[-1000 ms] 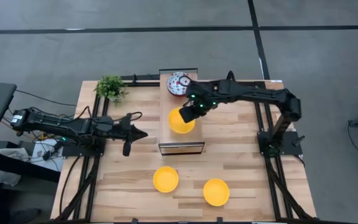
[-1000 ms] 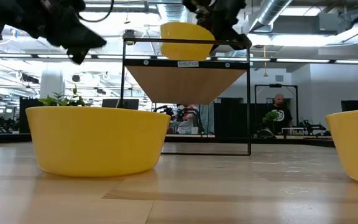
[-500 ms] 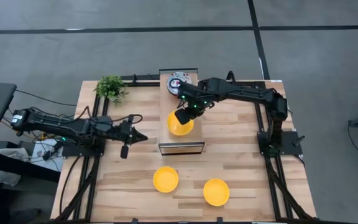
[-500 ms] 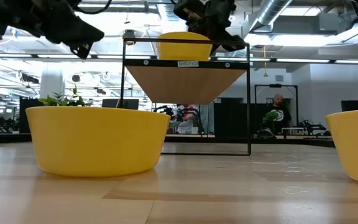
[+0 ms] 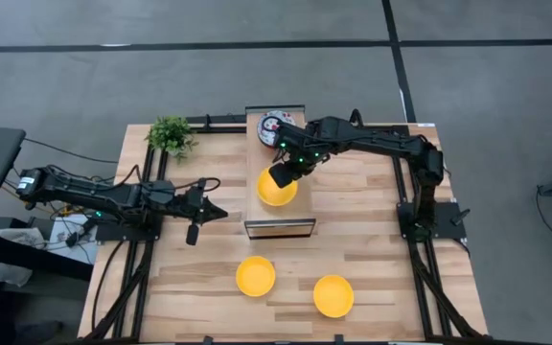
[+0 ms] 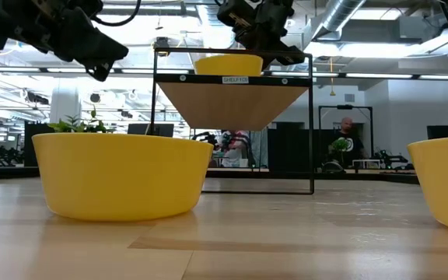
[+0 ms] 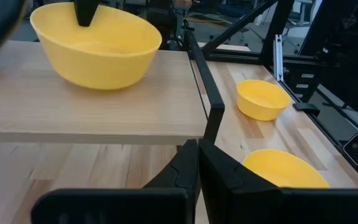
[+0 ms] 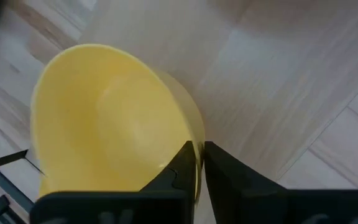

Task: Pick & Place Mini bowls
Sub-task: Put the top yellow bowl on the shelf, then stack the left yellow bowl on the other yellow bowl on the shelf

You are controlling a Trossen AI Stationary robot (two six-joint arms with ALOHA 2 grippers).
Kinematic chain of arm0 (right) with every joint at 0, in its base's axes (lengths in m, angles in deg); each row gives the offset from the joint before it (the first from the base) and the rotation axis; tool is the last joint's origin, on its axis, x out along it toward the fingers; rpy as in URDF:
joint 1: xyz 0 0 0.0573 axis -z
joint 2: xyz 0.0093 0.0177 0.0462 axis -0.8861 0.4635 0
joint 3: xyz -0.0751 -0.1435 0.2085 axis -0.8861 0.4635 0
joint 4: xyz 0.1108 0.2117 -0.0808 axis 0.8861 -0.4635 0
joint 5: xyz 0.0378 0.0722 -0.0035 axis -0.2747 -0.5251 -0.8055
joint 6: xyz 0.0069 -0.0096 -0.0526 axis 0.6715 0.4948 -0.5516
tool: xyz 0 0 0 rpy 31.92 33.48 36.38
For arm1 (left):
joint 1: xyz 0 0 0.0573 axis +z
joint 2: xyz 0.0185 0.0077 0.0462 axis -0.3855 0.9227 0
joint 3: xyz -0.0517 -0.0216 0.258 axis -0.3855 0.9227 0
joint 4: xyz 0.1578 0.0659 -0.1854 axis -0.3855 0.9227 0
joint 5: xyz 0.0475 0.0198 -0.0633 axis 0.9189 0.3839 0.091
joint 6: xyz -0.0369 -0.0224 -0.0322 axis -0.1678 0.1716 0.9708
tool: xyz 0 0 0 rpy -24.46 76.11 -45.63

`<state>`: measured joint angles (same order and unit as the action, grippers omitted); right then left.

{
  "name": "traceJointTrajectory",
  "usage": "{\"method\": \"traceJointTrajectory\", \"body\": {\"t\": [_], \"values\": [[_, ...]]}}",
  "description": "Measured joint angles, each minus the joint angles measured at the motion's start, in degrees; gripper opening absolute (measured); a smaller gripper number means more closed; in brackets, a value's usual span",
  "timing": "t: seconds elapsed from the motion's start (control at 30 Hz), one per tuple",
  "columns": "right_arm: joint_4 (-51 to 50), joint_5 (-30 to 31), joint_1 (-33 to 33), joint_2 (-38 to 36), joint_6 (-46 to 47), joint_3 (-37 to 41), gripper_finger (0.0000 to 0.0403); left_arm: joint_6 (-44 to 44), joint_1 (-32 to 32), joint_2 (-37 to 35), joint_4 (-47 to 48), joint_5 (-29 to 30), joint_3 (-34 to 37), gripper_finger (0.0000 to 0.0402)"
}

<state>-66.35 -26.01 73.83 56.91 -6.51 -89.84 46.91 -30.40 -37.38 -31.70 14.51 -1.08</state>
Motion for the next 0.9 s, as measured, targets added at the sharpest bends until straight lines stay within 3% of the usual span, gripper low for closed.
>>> {"method": "traceJointTrajectory", "body": {"t": [0.43, 0.77, 0.9], "values": [[0.1, 0.0, 0.2, 0.0, -2.8, 0.0, 0.0082, 0.0, 0.0, 0.0, -0.2, 0.0, 0.0, 0.0011], [-1.2, 0.5, 0.1, -7.5, -3.8, 0.0, 0.0072, 0.0, 0.0, 0.0, -0.3, 0.0, -0.1, 0.0011], [-5.0, 7.1, -1.6, -13.3, -12.5, 0.0, 0.0066, 0.0, 0.0, 0.0, -0.4, 0.0, -0.1, 0.0011]]}}
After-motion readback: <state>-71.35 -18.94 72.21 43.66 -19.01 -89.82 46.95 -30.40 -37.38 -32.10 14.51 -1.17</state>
